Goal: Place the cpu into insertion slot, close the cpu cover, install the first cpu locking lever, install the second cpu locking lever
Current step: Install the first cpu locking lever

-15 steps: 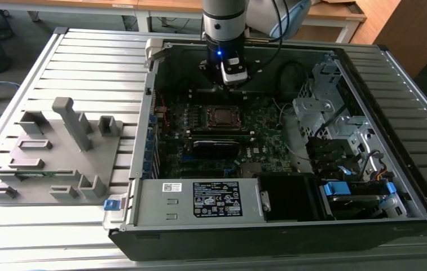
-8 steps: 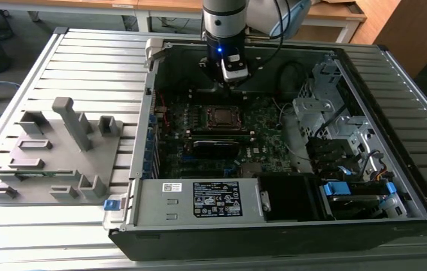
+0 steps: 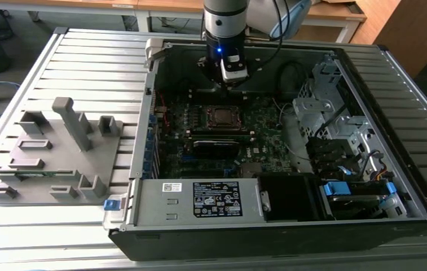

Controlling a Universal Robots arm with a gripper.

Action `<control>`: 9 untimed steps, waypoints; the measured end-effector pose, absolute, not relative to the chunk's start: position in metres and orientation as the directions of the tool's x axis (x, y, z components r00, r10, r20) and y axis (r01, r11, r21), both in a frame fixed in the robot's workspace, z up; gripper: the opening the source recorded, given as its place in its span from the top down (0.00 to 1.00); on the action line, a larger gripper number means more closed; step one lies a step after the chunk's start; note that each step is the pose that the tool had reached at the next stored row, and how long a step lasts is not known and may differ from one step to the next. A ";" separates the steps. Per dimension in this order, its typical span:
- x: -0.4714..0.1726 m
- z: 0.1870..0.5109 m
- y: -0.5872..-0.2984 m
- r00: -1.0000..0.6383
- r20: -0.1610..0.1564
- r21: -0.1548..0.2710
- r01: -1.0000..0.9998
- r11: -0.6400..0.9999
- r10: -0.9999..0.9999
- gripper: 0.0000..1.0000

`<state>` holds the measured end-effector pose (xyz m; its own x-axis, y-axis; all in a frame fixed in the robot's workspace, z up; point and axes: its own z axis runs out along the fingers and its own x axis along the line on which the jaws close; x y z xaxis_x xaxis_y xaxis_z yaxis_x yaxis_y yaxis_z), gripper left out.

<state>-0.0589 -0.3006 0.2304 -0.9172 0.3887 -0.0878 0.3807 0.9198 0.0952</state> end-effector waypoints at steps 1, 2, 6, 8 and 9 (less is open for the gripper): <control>-0.059 0.230 -0.301 -0.917 -0.087 0.095 0.381 0.920 0.389 0.89; -0.059 0.230 -0.301 -0.917 -0.087 0.095 0.381 0.920 0.389 0.89; -0.059 0.230 -0.301 -0.919 -0.086 0.095 0.377 0.921 0.385 0.89; -0.059 0.230 -0.301 -0.924 -0.086 0.095 0.365 0.926 0.373 0.89; -0.059 0.230 -0.302 -0.927 -0.086 0.095 0.358 0.929 0.366 0.89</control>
